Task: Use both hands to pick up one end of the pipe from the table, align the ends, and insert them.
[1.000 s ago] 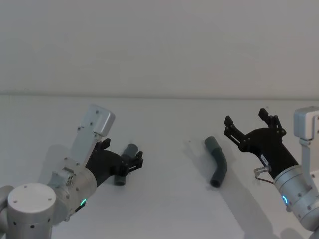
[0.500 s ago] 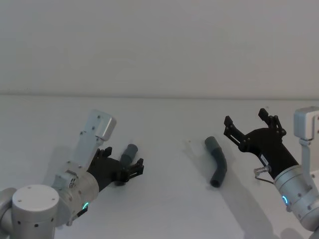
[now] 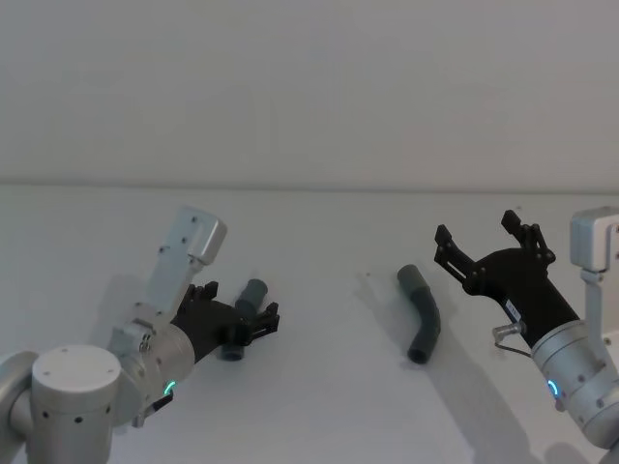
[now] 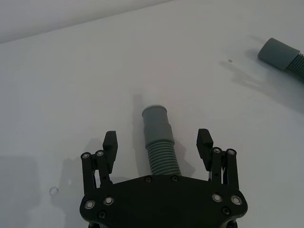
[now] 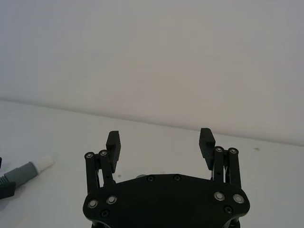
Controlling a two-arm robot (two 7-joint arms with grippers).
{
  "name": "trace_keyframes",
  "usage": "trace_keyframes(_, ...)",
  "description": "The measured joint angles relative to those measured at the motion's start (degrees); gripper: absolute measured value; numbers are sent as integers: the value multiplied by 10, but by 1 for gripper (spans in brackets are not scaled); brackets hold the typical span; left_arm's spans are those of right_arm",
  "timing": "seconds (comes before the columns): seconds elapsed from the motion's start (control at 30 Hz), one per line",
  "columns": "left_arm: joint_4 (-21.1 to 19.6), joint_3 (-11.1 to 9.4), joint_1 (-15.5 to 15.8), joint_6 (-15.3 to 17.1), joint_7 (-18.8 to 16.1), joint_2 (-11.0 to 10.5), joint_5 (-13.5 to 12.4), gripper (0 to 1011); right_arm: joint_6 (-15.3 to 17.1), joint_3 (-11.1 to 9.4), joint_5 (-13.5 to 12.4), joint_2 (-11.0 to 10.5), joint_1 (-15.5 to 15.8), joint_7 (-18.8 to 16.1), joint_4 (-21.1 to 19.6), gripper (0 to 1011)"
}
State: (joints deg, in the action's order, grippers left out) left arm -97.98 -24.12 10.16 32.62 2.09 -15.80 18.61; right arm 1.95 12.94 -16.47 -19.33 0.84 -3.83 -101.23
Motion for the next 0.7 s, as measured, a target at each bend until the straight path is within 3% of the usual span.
trace_keyframes(0.7, 27, 11, 14, 22, 4, 29, 7, 1001, 0, 0, 0, 0, 0, 0, 0, 1002)
